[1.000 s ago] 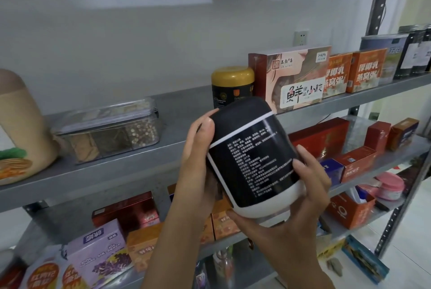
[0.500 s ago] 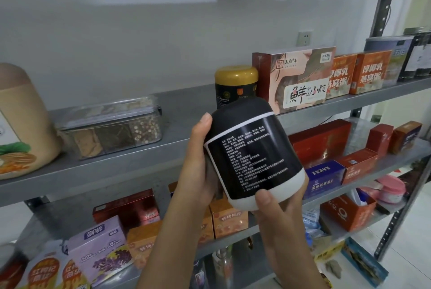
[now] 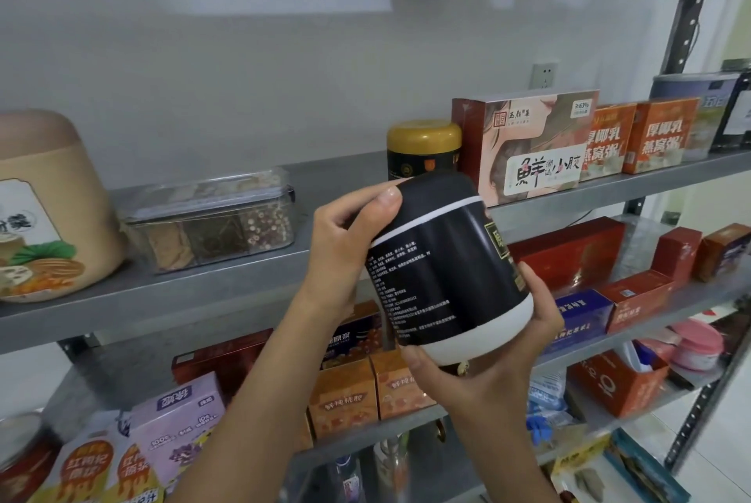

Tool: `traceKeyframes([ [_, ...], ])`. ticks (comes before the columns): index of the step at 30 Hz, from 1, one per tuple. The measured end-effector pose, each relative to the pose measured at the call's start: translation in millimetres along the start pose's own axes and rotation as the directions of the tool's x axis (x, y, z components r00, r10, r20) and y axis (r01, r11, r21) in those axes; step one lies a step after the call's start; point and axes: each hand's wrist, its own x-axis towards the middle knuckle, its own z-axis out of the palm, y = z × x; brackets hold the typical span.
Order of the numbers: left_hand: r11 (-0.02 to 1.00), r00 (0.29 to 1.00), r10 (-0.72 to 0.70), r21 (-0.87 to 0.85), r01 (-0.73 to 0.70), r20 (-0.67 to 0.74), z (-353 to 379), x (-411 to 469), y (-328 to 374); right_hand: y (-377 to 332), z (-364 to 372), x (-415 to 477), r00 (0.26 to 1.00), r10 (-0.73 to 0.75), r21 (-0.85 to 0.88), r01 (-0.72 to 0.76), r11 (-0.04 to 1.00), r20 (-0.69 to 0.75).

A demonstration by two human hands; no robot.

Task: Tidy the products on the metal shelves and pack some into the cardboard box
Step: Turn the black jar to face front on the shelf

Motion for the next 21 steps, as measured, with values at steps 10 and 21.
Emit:
traceKeyframes([
  [10,0.955,0.902,-0.086,0.293,-0.047,0.423,-30.8,-7.1,-15.2,6.5,-4.3,4.2,0.965,-0.258,-0.305,0.26,0.916,0.046],
  [21,0.958,0.9,-0.124,0.286,-0.001,0.418,-18.1,9.8,33.9,-18.4,-11.8,36.0,0.949,-0.256,-0.32,0.303,0.898,0.182],
])
